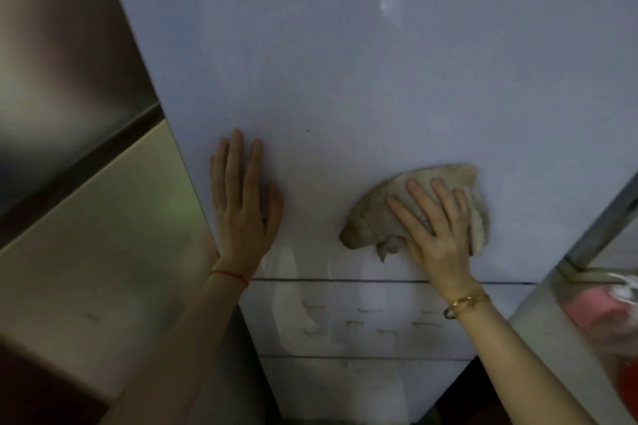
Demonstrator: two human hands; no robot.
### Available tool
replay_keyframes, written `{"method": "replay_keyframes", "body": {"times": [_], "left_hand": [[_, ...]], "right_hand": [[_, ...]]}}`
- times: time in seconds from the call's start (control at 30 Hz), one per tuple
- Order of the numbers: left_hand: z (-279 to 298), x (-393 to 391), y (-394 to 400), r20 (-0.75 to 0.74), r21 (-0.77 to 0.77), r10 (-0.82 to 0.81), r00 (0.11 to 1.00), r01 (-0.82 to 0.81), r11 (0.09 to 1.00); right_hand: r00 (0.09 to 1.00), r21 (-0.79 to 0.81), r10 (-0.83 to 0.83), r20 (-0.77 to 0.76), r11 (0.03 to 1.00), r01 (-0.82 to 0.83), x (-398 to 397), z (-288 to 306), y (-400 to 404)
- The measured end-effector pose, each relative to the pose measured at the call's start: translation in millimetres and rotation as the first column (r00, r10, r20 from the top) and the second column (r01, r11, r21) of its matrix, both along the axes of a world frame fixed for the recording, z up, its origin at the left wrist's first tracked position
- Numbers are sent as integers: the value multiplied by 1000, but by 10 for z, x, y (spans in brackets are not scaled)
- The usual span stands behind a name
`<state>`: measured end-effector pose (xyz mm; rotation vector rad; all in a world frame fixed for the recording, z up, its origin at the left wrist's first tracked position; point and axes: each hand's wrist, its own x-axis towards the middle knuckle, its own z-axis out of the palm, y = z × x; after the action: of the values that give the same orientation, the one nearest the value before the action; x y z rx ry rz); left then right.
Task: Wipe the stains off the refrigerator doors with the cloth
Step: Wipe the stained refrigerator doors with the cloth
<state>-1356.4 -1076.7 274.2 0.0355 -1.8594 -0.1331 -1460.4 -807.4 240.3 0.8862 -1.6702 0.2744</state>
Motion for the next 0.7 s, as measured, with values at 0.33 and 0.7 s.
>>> {"method": "replay_keyframes", "body": {"times": [0.33,0.7], "left_hand": [[-524,312,17,21,64,-85,996,83,994],[-2509,629,-92,-2,72,-45,999,46,996]], "right_hand": [[936,-138,342,-82,926,-351,402,381,-449],[972,20,165,-168,986,-164,599,-1398,-585]]}}
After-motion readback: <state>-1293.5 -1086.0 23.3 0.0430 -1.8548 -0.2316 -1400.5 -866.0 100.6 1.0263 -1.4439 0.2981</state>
